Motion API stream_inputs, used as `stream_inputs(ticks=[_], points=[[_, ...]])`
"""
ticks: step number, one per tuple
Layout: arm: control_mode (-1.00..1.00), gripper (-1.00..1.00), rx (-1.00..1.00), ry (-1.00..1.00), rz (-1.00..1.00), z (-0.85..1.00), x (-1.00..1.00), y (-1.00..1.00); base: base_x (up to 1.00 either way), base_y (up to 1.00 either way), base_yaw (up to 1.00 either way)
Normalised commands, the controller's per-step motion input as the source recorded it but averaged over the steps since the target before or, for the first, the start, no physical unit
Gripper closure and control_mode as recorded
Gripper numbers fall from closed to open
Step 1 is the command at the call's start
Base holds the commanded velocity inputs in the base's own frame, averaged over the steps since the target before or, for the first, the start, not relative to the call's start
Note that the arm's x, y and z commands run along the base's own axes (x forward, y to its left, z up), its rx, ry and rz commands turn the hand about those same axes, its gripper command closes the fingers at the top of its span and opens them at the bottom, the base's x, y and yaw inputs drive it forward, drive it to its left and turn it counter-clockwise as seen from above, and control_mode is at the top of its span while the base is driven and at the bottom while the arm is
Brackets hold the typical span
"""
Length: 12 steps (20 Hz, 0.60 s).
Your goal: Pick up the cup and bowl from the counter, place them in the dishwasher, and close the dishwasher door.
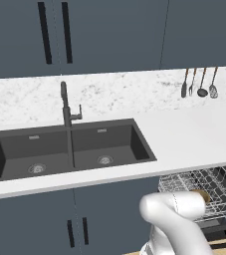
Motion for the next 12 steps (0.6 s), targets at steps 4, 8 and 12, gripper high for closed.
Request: stream_inputs(ticks=[4, 8, 12], points=[[-1.0, -1.0, 0.05, -0.38, -0.06, -0.14, 0.88, 0.31, 0.0, 0.0, 0.0], [-1.0, -1.0, 0.01, -0.2, -0.11, -0.43, 0.37, 0.17, 0.0, 0.0, 0.0], [-1.0, -1.0, 0.0, 0.12, -0.16, -0.61, -0.07, 0.0, 0.0, 0.0, 0.0]])
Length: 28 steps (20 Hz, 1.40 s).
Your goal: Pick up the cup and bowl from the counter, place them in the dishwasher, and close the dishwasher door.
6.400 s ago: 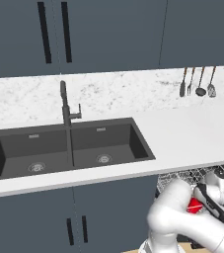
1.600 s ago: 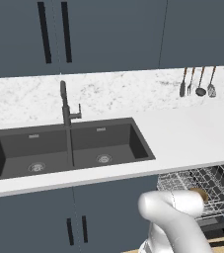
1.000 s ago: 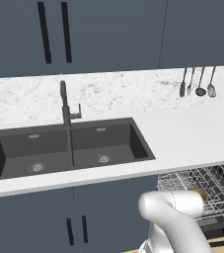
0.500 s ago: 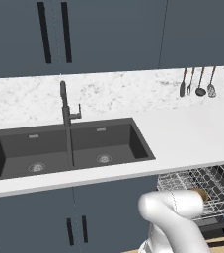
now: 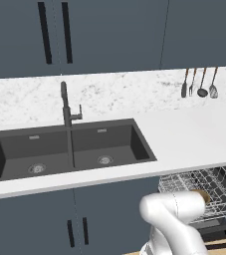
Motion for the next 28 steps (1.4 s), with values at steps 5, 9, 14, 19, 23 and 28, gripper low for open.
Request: stream_inputs(ticks=[5, 9, 14, 19, 23, 28], points=[[-1.0, -1.0, 0.03, 0.03, -0.07, -0.08, 0.33, 0.12, 0.0, 0.0, 0.0], [-1.0, -1.0, 0.06, -0.08, -0.08, 0.0, 0.66, 0.15, 0.0, 0.0, 0.0], [-1.0, -1.0, 0.04, -0.11, -0.08, 0.0, 0.71, 0.11, 0.0, 0.0, 0.0], [-1.0, -1.0, 0.03, -0.22, -0.13, 0.18, 0.78, -0.03, 0.0, 0.0, 0.0], [-1.0, -1.0, 0.01, -0.2, -0.16, 0.48, 0.16, -0.56, 0.0, 0.0, 0.0], [-1.0, -1.0, 0.0, -0.13, -0.08, 0.58, 0.0, -0.3, 0.0, 0.0, 0.0]])
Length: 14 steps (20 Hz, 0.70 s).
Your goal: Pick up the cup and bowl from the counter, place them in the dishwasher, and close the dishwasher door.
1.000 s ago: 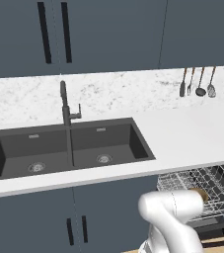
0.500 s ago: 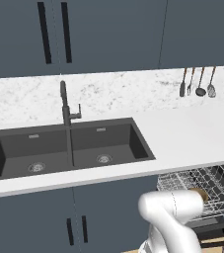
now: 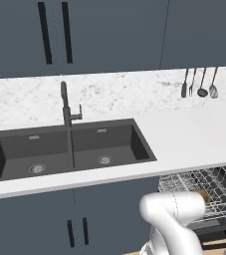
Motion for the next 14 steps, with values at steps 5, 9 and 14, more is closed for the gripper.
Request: stream_inputs(ticks=[5, 9, 14], points=[[-1.0, -1.0, -0.07, -0.05, -0.01, 0.47, 0.13, -0.04, 0.0, 0.0, 0.0], [-1.0, -1.0, -0.32, -0.15, 0.09, 0.08, 0.46, -0.2, 0.0, 0.0, 0.0], [-1.0, -1.0, -0.48, 0.34, 0.19, 0.02, 0.39, 0.0, 0.0, 0.0, 0.0]])
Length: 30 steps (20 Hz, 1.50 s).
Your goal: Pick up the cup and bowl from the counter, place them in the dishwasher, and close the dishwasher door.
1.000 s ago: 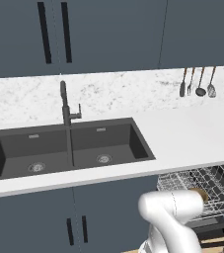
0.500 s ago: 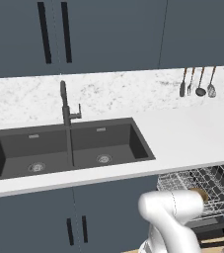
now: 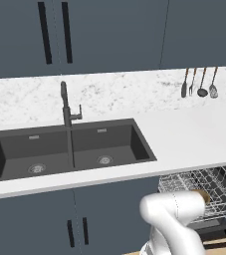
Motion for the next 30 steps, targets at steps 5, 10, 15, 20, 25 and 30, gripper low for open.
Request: stream_inputs(ticks=[5, 10, 15, 20, 25, 30], points=[[-1.0, -1.0, -0.21, 0.11, 0.25, 0.0, 0.98, -0.28, 0.0, 0.0, 0.0], [-1.0, -1.0, 0.07, -0.35, 0.09, 0.52, 1.0, -0.32, 0.0, 0.0, 0.0], [-1.0, -1.0, 0.03, -0.13, 0.03, 0.9, 1.0, -0.11, 0.0, 0.0, 0.0], [-1.0, -1.0, -0.02, 0.01, 0.08, 1.0, 1.0, -0.15, 0.0, 0.0, 0.0], [-1.0, -1.0, -0.2, 0.26, 0.1, 0.94, 1.0, -0.14, 0.0, 0.0, 0.0], [-1.0, -1.0, -0.25, 0.51, 0.09, 0.92, 1.0, 0.0, 0.0, 0.0, 0.0]])
